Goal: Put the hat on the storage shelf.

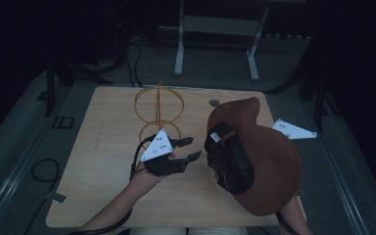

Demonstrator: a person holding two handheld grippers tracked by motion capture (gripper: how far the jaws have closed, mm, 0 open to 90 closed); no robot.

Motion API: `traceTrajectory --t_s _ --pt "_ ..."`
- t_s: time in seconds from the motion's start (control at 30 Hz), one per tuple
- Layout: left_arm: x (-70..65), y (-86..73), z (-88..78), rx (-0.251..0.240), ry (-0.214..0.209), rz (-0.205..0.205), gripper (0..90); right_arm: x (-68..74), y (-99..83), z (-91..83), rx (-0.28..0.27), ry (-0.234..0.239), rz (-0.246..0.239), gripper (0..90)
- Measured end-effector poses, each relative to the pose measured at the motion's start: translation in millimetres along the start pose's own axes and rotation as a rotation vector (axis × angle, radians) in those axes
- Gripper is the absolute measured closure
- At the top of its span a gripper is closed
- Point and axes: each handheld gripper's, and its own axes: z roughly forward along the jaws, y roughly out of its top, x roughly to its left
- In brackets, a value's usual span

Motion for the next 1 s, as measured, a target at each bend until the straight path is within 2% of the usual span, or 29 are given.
traceTrajectory --t_s 0.17,0.27,0.37,0.43,0.47,0.5,0.53,0.63,0.8,0.9,1.0 --pt "8.8 -23.8 -16.2 0.045 0.039 -0.022 47.4 -14.4 13.5 13.3 -0.001 -0.054 -0.004 86.4" --pt "15.3 -41.5 -28.4 0.071 0.082 -0.043 45.3 -21.2 22.2 21.5 0.004 -0.084 -0.019 86.4" --pt "19.8 -55.9 -40.2 0.086 0.11 -0.064 45.3 -28.4 30.4 30.5 0.003 -0.104 -0.013 86.4" --pt "21.1 -67.1 -48.4 0.105 0.132 -0.068 45.3 -33.8 34.7 37.4 0.004 -0.121 -0.011 86.4" --pt "21.1 -67.1 -48.4 0.105 0.132 -0.068 45.3 -33.8 34.7 37.4 0.004 -0.121 -0.011 86.4" --pt "22.3 -82.4 -57.7 0.129 0.149 -0.085 45.3 -35.7 35.9 39.9 0.004 -0.124 -0.009 86.4" --pt "22.6 -88.7 -61.3 0.143 0.16 -0.088 45.3 -41.4 39.3 48.4 0.012 -0.146 -0.011 86.4" --pt "22.1 -106.3 -71.6 0.183 0.188 -0.091 45.3 -49.2 43.4 60.6 0.03 -0.174 0.001 86.4" --pt "21.8 -130.6 -91.2 0.211 0.236 -0.127 45.0 -57.2 52.7 80.6 0.028 -0.214 0.0 86.3" --pt "24.5 -141.4 -103.2 0.229 0.271 -0.177 37.7 -59.1 61.3 92.3 0.013 -0.231 -0.009 86.4" --pt "28.0 -149.1 -114.8 0.238 0.31 -0.226 22.2 -59.2 71.3 106.2 0.003 -0.245 -0.021 86.3"
